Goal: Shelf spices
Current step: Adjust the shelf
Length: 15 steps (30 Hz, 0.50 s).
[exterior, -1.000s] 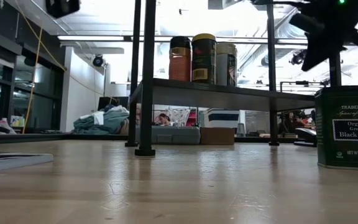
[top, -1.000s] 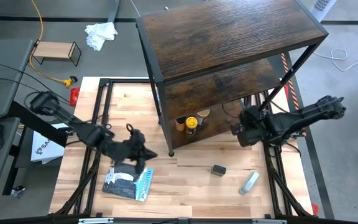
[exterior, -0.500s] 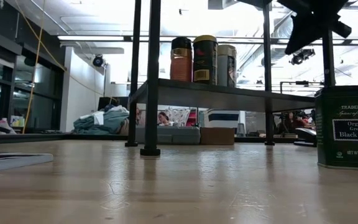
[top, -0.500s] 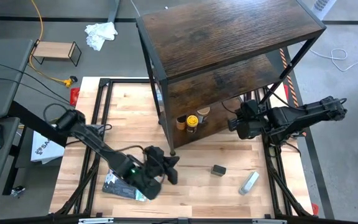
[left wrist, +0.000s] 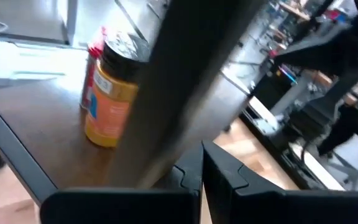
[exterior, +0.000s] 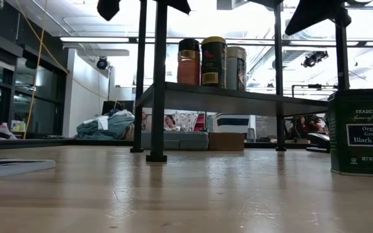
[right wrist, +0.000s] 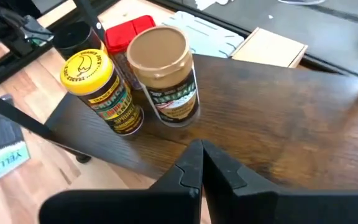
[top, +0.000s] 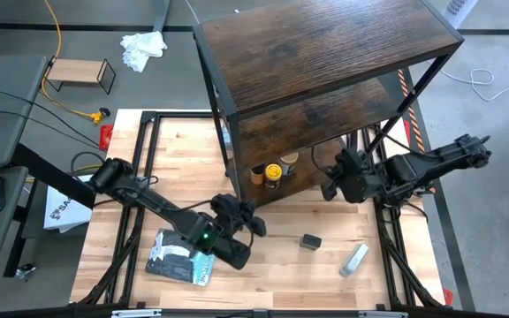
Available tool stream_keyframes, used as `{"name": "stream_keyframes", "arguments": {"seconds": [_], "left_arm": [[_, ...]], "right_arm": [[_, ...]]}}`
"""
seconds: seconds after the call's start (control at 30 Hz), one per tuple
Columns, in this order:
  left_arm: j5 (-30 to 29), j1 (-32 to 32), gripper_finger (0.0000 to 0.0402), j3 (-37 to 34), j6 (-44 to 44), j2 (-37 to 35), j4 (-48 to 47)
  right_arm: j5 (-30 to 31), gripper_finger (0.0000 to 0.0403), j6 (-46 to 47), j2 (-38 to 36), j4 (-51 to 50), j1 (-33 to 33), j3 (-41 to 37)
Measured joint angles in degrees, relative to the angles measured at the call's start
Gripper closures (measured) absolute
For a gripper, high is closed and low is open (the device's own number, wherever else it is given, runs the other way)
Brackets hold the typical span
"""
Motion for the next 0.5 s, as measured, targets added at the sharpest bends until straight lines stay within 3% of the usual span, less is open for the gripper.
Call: {"name": "stream_keyframes", "arguments": {"seconds": [0.13, 0.27, 0.4, 0.5], "left_arm": [[0.19, 0.45, 0.0401, 0.01, -0.54, -0.42, -0.40], [0.23, -0.90, 0.0401, 0.01, -0.64, -2.56, -5.68], [0.50, -2.21, 0.0401, 0.01, -5.16, -5.78, -18.41], [0.10, -2.26, 0.0401, 0.01, -11.90, -8.09, -30.73]], "right_arm": [[-0.36, 0.0403, -0.16, 0.11, 1.14, 0.07, 0.00], [-3.31, 0.0403, -8.40, 0.11, 3.92, 0.07, -0.02], [-9.15, 0.0403, -19.47, 0.13, 6.44, 0.09, -0.02], [-11.52, 0.0403, -22.21, 0.15, 6.95, 0.11, -0.04]]}}
